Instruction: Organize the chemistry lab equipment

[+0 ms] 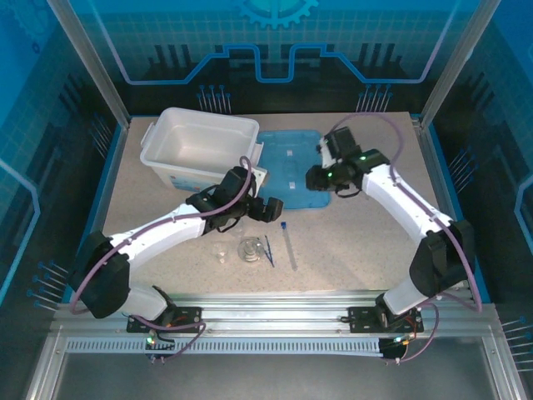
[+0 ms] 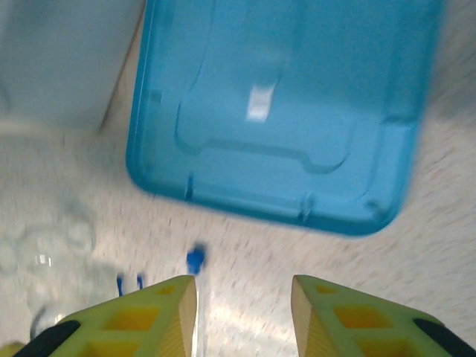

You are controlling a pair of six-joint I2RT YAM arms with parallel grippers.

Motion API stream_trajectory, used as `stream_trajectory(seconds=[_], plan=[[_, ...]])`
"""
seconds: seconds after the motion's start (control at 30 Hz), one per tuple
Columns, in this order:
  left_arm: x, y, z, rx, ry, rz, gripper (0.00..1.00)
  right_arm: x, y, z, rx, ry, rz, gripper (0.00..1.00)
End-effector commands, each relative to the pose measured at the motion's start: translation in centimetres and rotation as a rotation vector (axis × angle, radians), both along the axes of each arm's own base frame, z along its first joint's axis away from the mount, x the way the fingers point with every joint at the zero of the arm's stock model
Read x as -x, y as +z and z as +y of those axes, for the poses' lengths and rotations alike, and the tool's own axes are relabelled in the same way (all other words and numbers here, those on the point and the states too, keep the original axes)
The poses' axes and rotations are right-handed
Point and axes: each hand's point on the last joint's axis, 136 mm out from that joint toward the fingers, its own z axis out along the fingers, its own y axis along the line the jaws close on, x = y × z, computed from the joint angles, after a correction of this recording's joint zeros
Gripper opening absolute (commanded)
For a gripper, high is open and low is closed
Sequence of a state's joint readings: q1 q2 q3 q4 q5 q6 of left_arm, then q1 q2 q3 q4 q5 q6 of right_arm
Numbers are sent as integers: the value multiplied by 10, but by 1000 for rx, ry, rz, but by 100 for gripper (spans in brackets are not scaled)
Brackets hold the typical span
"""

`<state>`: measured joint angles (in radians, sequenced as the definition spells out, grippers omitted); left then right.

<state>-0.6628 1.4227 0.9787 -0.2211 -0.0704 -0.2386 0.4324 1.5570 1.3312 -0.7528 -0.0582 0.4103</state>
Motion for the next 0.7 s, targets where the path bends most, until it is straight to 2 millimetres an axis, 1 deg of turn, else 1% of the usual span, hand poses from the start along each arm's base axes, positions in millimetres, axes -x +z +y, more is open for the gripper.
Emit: stream_trajectory(seconds=[0.0,0.07,0.23,0.4,0.53,0.67], plan=[[14,-5,8,-4,3,54,94,34,-30,21,12,79,131,39],[19,-6,10,-5,1,64,92,43,-41,30,27,105,153,39],[30,-10,21,-15,15,75,91,57,-67,48,50,145,204,40],[37,-18,31,-35,35,87,91,64,-88,65,79,175,229,43],[41,-20,33,-25,39,89,91,64,-105,69,113,179,243,45],[45,-24,37,-30,45,94,91,61,-120,68,144,169,253,45]])
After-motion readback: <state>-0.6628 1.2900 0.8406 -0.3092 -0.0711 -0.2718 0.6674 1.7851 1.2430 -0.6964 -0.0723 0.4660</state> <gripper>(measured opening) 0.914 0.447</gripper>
